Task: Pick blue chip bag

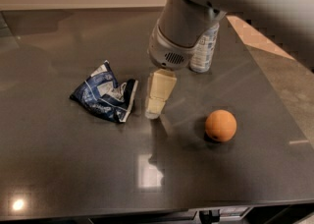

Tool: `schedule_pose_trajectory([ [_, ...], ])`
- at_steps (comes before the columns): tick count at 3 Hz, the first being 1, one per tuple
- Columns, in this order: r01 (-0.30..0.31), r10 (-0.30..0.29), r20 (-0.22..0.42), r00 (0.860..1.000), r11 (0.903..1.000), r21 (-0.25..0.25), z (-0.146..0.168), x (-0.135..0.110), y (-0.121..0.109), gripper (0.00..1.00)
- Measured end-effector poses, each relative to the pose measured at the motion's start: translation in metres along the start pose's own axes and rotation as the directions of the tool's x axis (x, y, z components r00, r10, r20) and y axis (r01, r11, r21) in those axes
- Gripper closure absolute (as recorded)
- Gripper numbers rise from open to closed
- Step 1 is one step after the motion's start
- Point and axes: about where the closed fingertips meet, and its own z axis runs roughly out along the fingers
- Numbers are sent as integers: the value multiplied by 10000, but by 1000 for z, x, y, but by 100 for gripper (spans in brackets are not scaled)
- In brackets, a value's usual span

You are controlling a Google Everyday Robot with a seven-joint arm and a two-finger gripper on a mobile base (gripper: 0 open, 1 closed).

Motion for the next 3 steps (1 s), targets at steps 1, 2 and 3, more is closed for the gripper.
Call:
schedule_pose_trajectory([
  [1, 184, -188, -256, 9995, 9997, -134, 23, -9, -8, 0],
  [2, 217, -234, -407, 9989, 9990, -402, 43, -17, -16, 0],
  [3, 153, -187, -399, 9990, 9963, -844, 58, -30, -19, 0],
])
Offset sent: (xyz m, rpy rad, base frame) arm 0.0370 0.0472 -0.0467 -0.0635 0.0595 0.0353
